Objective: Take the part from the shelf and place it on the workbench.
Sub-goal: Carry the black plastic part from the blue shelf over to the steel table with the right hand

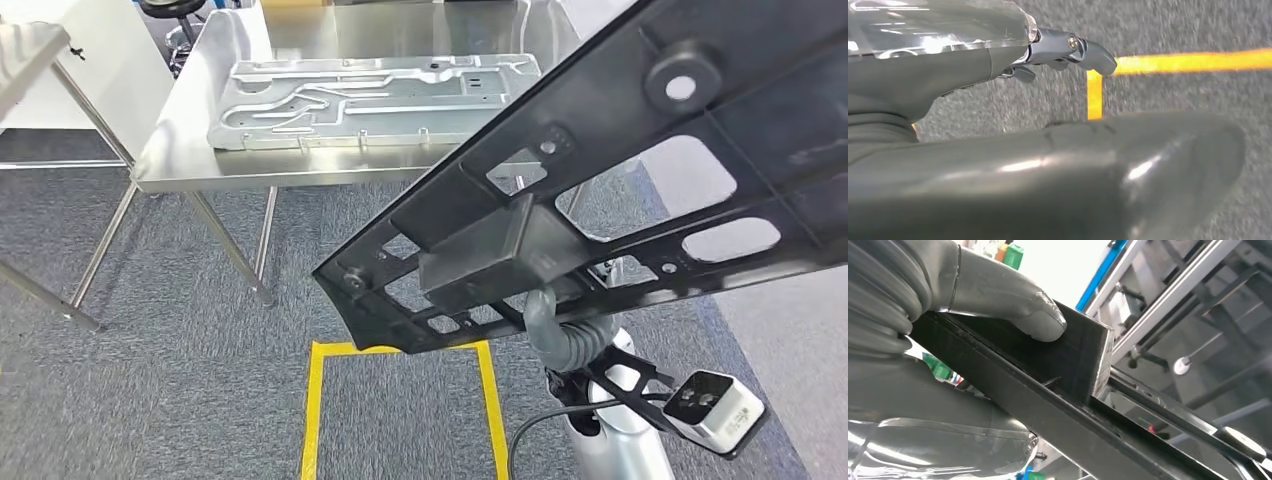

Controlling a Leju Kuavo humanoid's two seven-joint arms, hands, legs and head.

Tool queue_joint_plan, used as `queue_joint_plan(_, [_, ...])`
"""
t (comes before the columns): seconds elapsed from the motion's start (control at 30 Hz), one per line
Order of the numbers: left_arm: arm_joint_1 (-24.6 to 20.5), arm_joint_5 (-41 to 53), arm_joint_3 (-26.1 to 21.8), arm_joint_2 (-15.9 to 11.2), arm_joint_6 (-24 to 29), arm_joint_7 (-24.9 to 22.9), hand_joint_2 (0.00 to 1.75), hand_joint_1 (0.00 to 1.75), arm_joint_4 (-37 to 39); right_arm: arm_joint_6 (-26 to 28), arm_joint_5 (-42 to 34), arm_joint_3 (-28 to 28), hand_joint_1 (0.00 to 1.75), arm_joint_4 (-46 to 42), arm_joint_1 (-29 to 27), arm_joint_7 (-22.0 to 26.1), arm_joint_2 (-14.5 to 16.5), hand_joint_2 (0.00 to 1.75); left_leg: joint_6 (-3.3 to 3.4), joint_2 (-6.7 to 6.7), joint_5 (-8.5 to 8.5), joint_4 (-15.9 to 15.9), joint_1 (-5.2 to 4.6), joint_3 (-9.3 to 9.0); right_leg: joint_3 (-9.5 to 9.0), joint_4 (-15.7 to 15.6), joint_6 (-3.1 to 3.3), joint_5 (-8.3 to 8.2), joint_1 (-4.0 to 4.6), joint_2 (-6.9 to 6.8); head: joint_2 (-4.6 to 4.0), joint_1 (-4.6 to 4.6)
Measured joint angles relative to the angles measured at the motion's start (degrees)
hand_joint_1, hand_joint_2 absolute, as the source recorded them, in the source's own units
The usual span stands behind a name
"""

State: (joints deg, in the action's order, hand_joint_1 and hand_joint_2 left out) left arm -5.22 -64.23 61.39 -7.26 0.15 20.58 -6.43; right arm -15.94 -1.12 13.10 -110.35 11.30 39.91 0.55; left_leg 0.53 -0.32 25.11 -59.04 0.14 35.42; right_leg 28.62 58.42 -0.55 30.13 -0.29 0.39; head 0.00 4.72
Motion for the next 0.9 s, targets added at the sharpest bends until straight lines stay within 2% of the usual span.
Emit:
queue_joint_plan(0.07, [-0.05, -0.03, 0.01, 0.01, 0.04, -0.01, 0.0, 0.0, 0.0, 0.21, -0.03, -0.01, 1.75, 0.02, -0.06, 0.01, -0.01, 1.75, 0.65, -0.1, 0.11, 0.73, 0.3, -1.33, 0.25, 2.01, -0.6, 0.25, 0.0, -0.09, 0.0, -0.01])
queue_joint_plan(0.1, [-0.1, -0.05, 0.01, 0.02, 0.04, 0.0, 0.0, 0.0, 0.0, 0.01, -0.05, -0.02, 1.75, 0.05, 0.01, 0.02, -0.01, 1.75, 0.93, -0.13, 0.32, 0.97, 0.4, -2.05, 1.36, 4.28, -0.83, 1.04, -0.04, -0.14, 0.0, -0.02])
queue_joint_plan(0.2, [-0.15, -0.09, 0.02, 0.03, -0.06, 0.02, 0.0, 0.0, 0.0, -1.92, 0.07, -0.03, 1.75, 1.12, 0.15, 0.01, -0.01, 1.75, 1.3, -0.14, 1.37, 1.14, 0.42, -3.17, 8.27, 14.0, -1.43, 5.09, -0.17, -0.18, 0.0, -0.02])
queue_joint_plan(0.23, [-0.11, -0.09, 0.03, 0.03, -0.09, 0.02, 0.0, 0.0, 0.0, -2.53, 0.21, -0.03, 1.75, 1.7, 0.16, -0.01, -0.02, 1.75, 1.28, -0.18, 1.83, 1.14, 0.41, -3.63, 10.13, 15.59, -1.48, 5.67, -0.21, -0.18, 0.0, -0.02])
queue_joint_plan(0.27, [-0.08, -0.09, 0.04, 0.03, -0.09, 0.02, 0.0, 0.0, 0.0, -2.93, 0.44, -0.03, 1.75, 2.21, 0.2, -0.02, -0.02, 1.75, 1.23, -0.24, 2.32, 1.13, 0.41, -4.21, 11.07, 15.26, -1.49, 5.1, -0.24, -0.19, 0.0, -0.02])
queue_joint_plan(0.3, [-0.06, -0.09, 0.06, 0.04, -0.09, 0.0, 0.0, 0.0, 0.0, -3.25, 0.76, -0.03, 1.75, 2.64, 0.33, -0.03, -0.03, 1.75, 1.13, -0.31, 2.89, 1.13, 0.4, -4.95, 11.04, 12.98, -1.44, 3.17, -0.26, -0.2, 0.0, -0.02])
queue_joint_plan(0.37, [-0.1, -0.09, 0.09, 0.13, -0.09, -0.11, 0.0, 0.0, 0.0, -3.7, 1.65, 0.02, 1.75, 3.44, 0.79, -0.04, -0.03, 1.75, 0.77, -0.42, 4.1, 1.07, 0.35, -6.56, 9.6, 5.79, -1.04, -2.71, -0.12, -0.22, 0.0, 0.0])
queue_joint_plan(0.4, [-0.15, -0.09, 0.1, 0.19, -0.09, -0.22, 0.0, 0.0, 0.0, -3.83, 2.17, 0.11, 1.75, 3.9, 1.08, -0.07, -0.02, 1.75, 0.48, -0.48, 4.68, 1.06, 0.29, -7.12, 8.95, 3.05, -0.71, -4.71, 0.07, -0.24, 0.0, -0.04])
queue_joint_plan(0.43, [-0.21, -0.09, 0.11, 0.23, -0.09, -0.36, 0.0, 0.0, 0.0, -3.83, 2.64, 0.27, 1.75, 4.34, 1.36, -0.13, -0.02, 1.75, 0.13, -0.52, 5.16, 1.15, 0.25, -7.55, 8.59, 1.49, -0.3, -5.84, 0.27, -0.26, 0.0, -0.07])
queue_joint_plan(0.53, [-0.33, -0.09, 0.1, 0.3, -0.09, -0.71, 0.0, 0.0, 0.0, -3.72, 3.42, 1.02, 1.75, 5.33, 2.51, -0.36, 0.07, 1.75, -1.05, -0.48, 5.38, 0.49, 0.18, -8.23, 7.31, 0.39, 0.99, -5.52, 0.32, -0.21, 0.0, -0.13])
queue_joint_plan(0.57, [-0.42, -0.07, 0.08, 0.31, -0.09, -0.78, 0.0, 0.0, 0.0, -3.71, 3.48, 1.34, 1.75, 5.62, 3.07, -0.45, 0.15, 1.75, -1.31, -0.38, 5.43, -0.76, 0.19, -7.89, 6.62, 0.05, 1.38, -5.24, 0.17, -0.21, 0.0, -0.13])
queue_joint_plan(0.6, [-0.53, -0.06, 0.01, 0.31, -0.09, -0.89, 0.0, 0.0, 0.0, -3.71, 3.51, 1.73, 1.75, 5.98, 3.75, -0.6, 0.31, 1.75, -1.52, -0.28, 6.06, -2.9, 0.27, -6.77, 5.94, -0.22, 1.69, -4.94, 0.06, -0.23, 0.0, -0.13])
queue_joint_plan(0.63, [-0.61, -0.03, -0.21, 0.28, -0.01, -1.05, 0.0, 0.0, 0.0, -3.73, 3.47, 2.2, 1.75, 6.55, 4.53, -0.85, 0.57, 1.75, -1.71, -0.19, 7.13, -6.06, 0.38, -4.82, 5.37, -0.4, 1.91, -4.58, -0.01, -0.26, 0.0, -0.12])
queue_joint_plan(0.7, [-0.56, -0.01, -1.25, 0.2, 0.51, -1.72, 0.0, 0.0, 0.0, -3.85, 3.16, 3.44, 1.75, 8.45, 6.49, -1.65, 1.45, 1.75, -2.15, -0.13, 9.92, -13.05, 0.5, 0.23, 4.46, -0.44, 2.14, -3.71, -0.01, -0.17, 0.0, -0.11])
queue_joint_plan(0.73, [-0.45, -0.01, -2.05, 0.14, 0.91, -2.15, 0.0, 0.0, 0.0, -3.91, 2.95, 4.25, 1.75, 9.79, 7.64, -2.14, 2.1, 1.75, -2.31, -0.13, 10.63, -15.08, 0.53, 2.32, 3.94, -0.44, 2.15, -3.23, 0.0, -0.04, 0.0, -0.11])
queue_joint_plan(0.77, [-0.36, -0.01, -2.91, 0.09, 1.38, -2.55, 0.0, 0.0, 0.0, -3.97, 2.7, 5.1, 1.75, 11.23, 8.91, -2.6, 2.82, 1.75, -2.4, -0.13, 10.25, -15.24, 0.54, 3.59, 3.29, -0.43, 2.13, -2.7, 0.0, 0.1, 0.0, -0.1])
queue_joint_plan(0.8, [-0.3, -0.01, -3.78, 0.03, 1.89, -2.83, 0.0, 0.0, 0.0, -4.17, 2.34, 5.98, 1.75, 12.7, 10.28, -3.02, 3.63, 1.75, -2.43, -0.12, 8.59, -13.43, 0.54, 4.0, 2.51, -0.43, 2.07, -2.11, 0.0, 0.19, 0.0, -0.1])
queue_joint_plan(0.83, [-0.25, -0.01, -4.73, -0.05, 2.47, -2.97, 0.0, 0.0, 0.0, -4.55, 1.82, 6.84, 1.75, 14.17, 11.73, -3.48, 4.53, 1.75, -2.29, -0.07, 5.76, -10.09, 0.52, 3.7, 1.65, -0.43, 1.98, -1.47, 0.02, 0.22, 0.0, -0.11])
queue_joint_plan(0.87, [-0.12, -0.01, -5.87, -0.14, 3.13, -2.93, 0.0, 0.0, 0.0, -5.14, 1.14, 7.67, 1.75, 15.66, 13.26, -4.02, 5.56, 1.75, -2.02, 0.05, 2.22, -6.09, 0.46, 3.27, 0.87, -0.38, 1.86, -0.82, 0.08, 0.22, 0.0, -0.11])
queue_joint_plan(0.9, [0.03, 0.0, -7.19, -0.23, 3.79, -2.73, 0.0, 0.0, 0.0, -5.84, 0.4, 8.52, 1.75, 17.21, 14.8, -4.64, 6.78, 1.75, -1.77, 0.19, -0.31, -2.9, 0.33, 2.82, 0.32, -0.38, 1.66, -0.24, 0.16, 0.28, 0.0, -0.11])
